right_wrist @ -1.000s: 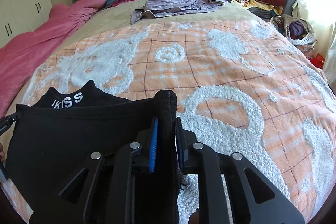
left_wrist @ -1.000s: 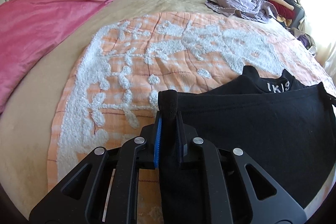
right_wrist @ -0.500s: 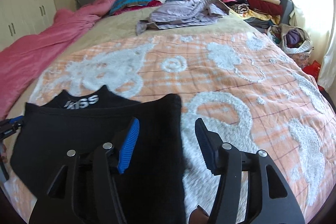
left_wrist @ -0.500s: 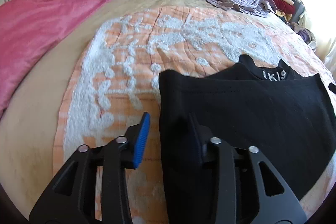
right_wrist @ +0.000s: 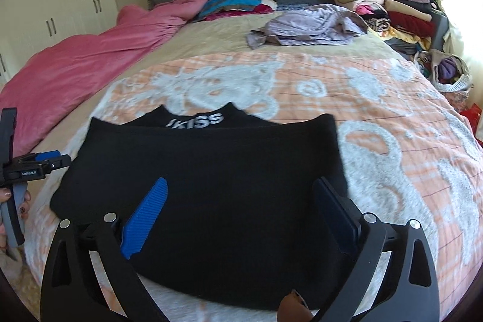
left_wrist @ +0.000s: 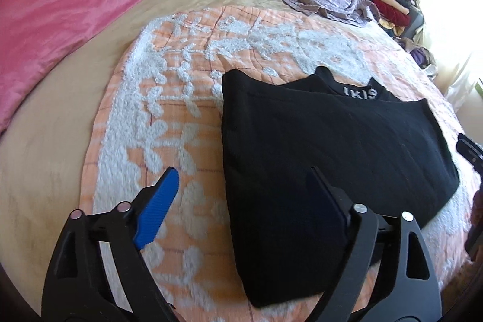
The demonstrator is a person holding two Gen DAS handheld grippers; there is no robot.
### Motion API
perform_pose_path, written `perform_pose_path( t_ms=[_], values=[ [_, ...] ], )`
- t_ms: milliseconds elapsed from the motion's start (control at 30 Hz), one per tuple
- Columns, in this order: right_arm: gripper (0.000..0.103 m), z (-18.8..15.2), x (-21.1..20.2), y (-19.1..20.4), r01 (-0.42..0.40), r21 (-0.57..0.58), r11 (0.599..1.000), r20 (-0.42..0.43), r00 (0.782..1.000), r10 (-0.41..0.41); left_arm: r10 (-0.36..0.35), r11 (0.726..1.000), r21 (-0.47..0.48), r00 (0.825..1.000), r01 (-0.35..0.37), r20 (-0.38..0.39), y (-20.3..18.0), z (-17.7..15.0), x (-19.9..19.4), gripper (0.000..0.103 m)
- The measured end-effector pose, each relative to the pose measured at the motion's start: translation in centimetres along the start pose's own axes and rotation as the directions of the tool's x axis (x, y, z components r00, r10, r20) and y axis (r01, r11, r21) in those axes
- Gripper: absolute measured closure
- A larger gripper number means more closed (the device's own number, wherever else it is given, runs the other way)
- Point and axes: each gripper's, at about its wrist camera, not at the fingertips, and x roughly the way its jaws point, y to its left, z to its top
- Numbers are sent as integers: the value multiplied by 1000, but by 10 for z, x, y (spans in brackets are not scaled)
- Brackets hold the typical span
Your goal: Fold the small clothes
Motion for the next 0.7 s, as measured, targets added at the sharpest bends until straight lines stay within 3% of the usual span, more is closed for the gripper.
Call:
perform_pose_path(
  t_ms=[200,467,700],
  values=[
    [5,-11,-9,30,-41,-43,998,8,999,42,-17,1000,-2,1000,17,9,3,-8,-14,10],
    [5,-21,-16,78,-85,-138,987,4,996,87,-16,999,-38,999,17,31,21,-11,-29,10],
    [5,-26,-12,115,-114,-212,971,-1,993,116,32,997,-73,998,-29,44,46,-10,-37,10]
  ],
)
